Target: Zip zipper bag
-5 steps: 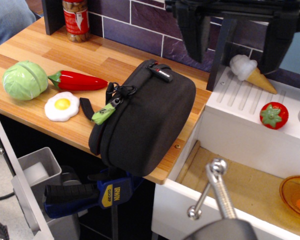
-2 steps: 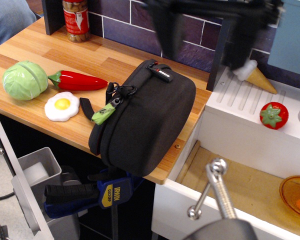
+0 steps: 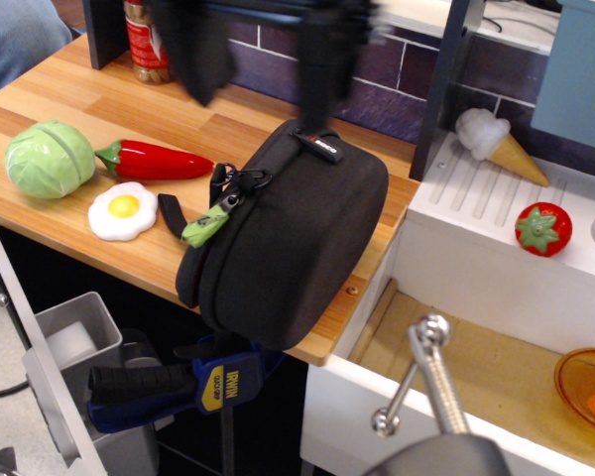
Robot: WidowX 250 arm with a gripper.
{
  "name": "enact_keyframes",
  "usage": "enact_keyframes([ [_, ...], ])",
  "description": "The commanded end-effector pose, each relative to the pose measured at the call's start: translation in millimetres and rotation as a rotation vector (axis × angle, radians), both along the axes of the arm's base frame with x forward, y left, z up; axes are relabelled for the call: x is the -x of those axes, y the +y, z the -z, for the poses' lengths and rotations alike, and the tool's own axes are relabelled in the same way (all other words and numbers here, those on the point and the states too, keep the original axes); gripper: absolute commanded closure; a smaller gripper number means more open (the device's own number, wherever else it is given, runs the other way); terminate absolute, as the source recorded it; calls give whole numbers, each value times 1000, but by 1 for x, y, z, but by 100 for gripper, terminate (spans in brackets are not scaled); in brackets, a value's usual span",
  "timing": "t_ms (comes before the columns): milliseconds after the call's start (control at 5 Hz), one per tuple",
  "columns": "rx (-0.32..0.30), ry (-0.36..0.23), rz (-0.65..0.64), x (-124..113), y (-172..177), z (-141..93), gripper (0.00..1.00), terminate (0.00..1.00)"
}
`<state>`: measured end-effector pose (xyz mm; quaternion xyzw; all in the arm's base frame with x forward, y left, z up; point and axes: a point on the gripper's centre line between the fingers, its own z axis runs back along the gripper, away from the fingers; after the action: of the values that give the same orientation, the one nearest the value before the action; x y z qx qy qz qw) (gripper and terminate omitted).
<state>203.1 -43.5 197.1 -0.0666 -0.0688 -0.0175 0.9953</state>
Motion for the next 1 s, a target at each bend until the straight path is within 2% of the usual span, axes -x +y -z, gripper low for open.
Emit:
enact_keyframes([
  [0, -62, -70, 53, -10, 33, 32, 0, 0],
  [400, -91, -30, 159, -17, 45, 64, 0, 0],
  [800, -113, -35, 209, -9, 40, 80, 0, 0],
])
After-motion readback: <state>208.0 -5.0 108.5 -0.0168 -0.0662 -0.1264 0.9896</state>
